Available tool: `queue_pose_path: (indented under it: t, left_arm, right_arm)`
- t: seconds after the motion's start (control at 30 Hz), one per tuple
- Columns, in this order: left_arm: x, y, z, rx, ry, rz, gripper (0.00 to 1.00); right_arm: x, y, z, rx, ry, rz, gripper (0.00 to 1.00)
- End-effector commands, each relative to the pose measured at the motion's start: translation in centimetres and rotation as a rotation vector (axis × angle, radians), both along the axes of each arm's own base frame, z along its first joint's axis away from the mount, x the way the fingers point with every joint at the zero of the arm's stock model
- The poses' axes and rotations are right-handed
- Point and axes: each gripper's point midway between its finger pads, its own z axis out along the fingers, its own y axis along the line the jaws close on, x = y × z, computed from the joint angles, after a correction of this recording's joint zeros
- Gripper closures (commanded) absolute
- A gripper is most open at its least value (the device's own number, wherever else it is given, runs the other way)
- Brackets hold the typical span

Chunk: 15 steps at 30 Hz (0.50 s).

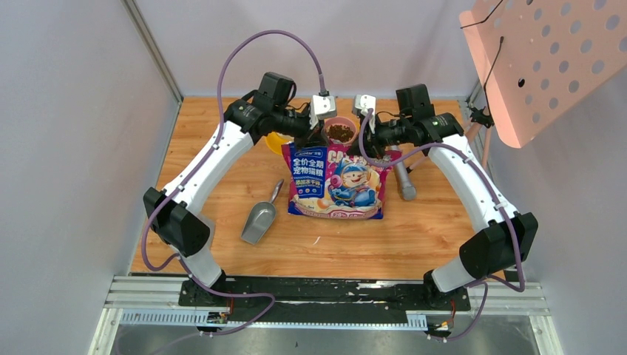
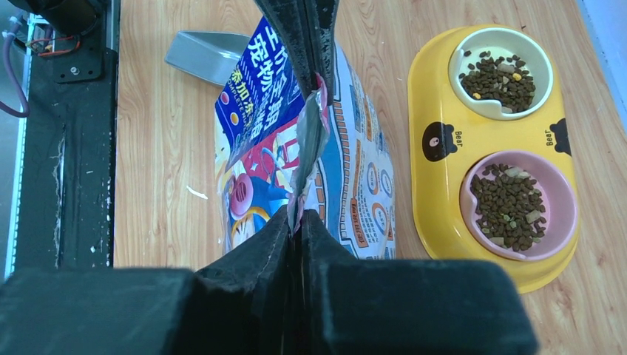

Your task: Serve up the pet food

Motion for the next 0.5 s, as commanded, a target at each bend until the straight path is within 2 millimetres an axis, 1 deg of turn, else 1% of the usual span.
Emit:
queue_pose_path:
  t: [0.0,0.03,0.07,0.1,0.17,0.2,0.27,0.37,0.43,0.47]
  left_arm:
    - [0.4,-0.4,1.9,-0.044,-0.055,0.009,1.0]
    - [0.4,-0.5,2.1,-0.053,-0.053,0.012,1.0]
    - [0.4,-0.5,2.2,-0.057,-0.051,0.013,1.0]
    - [0.5,-0.6,2.3,-0.062,-0.048,0.015,1.0]
    - [0.3,-0.6,2.6,-0.068,-0.048,0.014,1.0]
    - [0.3,-0.5,2.7,-0.067,-0.049,0.015,1.0]
    - [0.0,-0.2,2.7,-0.056,-0.054,0.018,1.0]
    - [-0.6,0.5,2.7,-0.039,-0.069,0.019,1.0]
    - [-1.2,0.9,2.8,-0.044,-0.053,0.025,1.0]
    - [-1.6,0.9,2.7,-0.061,-0.019,0.022,1.0]
  right_arm:
    - [-1.9,-0.4,0.4,-0.018,0.02,0.024,0.8]
    - [-1.9,-0.5,0.2,-0.024,0.022,0.022,0.74]
    - [-1.8,-0.5,0.1,-0.03,0.021,0.019,0.71]
    - [-1.7,-0.6,0.0,-0.035,0.02,0.014,0.7]
    - [-1.5,-0.8,-0.4,-0.049,0.013,0.01,0.72]
    - [-1.4,-0.9,-0.6,-0.06,0.005,0.008,0.74]
    - [-1.3,-1.4,-1.0,-0.078,-0.013,0.001,0.83]
    - [-1.3,-2.3,-0.4,-0.06,0.003,-0.032,0.95]
    - [-1.6,-3.2,-0.1,-0.044,0.014,-0.033,1.0]
    - [-1.8,-3.6,-0.3,-0.054,0.006,-0.023,1.0]
